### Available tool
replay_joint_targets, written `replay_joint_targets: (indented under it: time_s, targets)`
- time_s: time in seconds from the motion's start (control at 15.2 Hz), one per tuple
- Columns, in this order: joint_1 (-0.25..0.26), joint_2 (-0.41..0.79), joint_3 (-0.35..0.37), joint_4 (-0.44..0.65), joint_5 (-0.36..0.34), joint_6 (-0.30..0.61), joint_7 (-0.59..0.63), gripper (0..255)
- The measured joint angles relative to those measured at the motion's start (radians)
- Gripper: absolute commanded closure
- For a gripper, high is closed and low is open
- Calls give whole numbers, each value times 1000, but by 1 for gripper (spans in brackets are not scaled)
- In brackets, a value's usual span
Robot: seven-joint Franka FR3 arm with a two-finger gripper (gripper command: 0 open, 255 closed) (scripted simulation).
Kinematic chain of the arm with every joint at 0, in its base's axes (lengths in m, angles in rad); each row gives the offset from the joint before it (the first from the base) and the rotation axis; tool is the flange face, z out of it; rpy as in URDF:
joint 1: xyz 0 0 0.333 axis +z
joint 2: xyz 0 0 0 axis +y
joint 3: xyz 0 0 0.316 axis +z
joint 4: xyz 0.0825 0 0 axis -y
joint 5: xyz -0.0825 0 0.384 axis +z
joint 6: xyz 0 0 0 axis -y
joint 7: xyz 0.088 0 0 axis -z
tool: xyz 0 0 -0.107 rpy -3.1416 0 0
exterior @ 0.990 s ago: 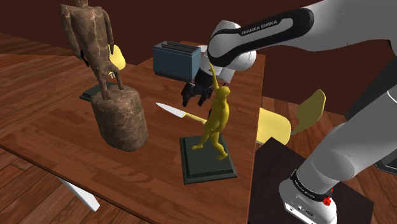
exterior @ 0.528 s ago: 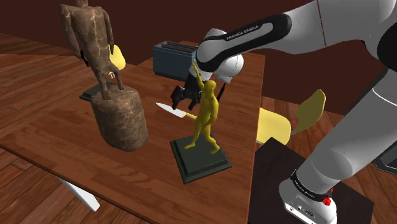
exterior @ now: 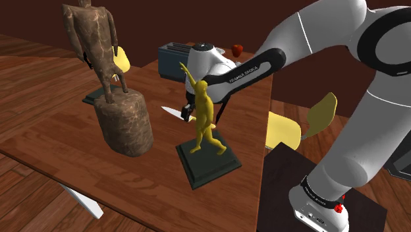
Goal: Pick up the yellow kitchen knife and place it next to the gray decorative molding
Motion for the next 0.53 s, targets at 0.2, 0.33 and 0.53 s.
replay_joint_targets:
  time_s: [0.2, 0.33, 0.53]
  targets:
    - [9, 36, -13, 2, -85, 26, 20, 0]
    - [12, 57, -19, -1, -110, 45, 34, 0]
    - [13, 74, -25, -1, -125, 59, 41, 0]
